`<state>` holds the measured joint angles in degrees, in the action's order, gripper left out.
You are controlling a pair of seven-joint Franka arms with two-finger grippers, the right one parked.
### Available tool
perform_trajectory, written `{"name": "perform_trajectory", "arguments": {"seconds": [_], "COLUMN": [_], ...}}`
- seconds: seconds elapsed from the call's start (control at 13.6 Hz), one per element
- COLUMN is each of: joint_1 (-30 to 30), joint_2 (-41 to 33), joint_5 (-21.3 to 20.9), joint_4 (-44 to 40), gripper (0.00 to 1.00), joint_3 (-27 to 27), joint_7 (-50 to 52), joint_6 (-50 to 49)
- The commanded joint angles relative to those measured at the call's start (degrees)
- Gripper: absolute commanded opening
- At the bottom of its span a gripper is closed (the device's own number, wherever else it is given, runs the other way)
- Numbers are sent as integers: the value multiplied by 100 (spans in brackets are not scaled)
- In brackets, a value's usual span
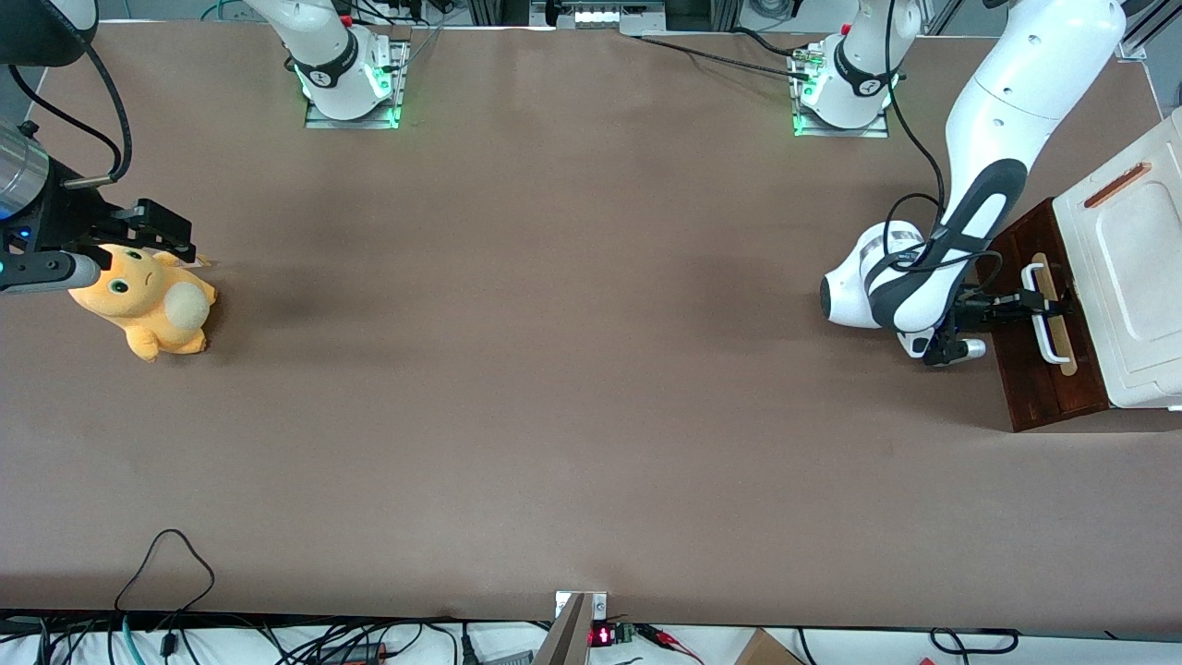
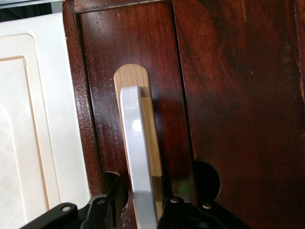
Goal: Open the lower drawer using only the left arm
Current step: 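Close the left gripper around the white bar handle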
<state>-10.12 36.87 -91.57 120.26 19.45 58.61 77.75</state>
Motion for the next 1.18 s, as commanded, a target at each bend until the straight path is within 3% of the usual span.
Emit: {"name": "perform_trajectory", "arguments": {"seconds": [0.0,0.22,0.29,0.52,0.74,1.1], "joint_1": [-8,-17,-17,-17,1,176], "joint_2": [49,84,84,84,84,75], "joint_5": [-168,-220,-229,-238,-230,-177], "joint_4": [6,-3,-3,-3,6,24], "gripper": [36,33,20,16,1,0], "joint_3": [6,6,6,6,6,216], "joint_7": [63,72,72,63,54,63], "joint_6": [-94,-94,-102,-103,-103,-181]}}
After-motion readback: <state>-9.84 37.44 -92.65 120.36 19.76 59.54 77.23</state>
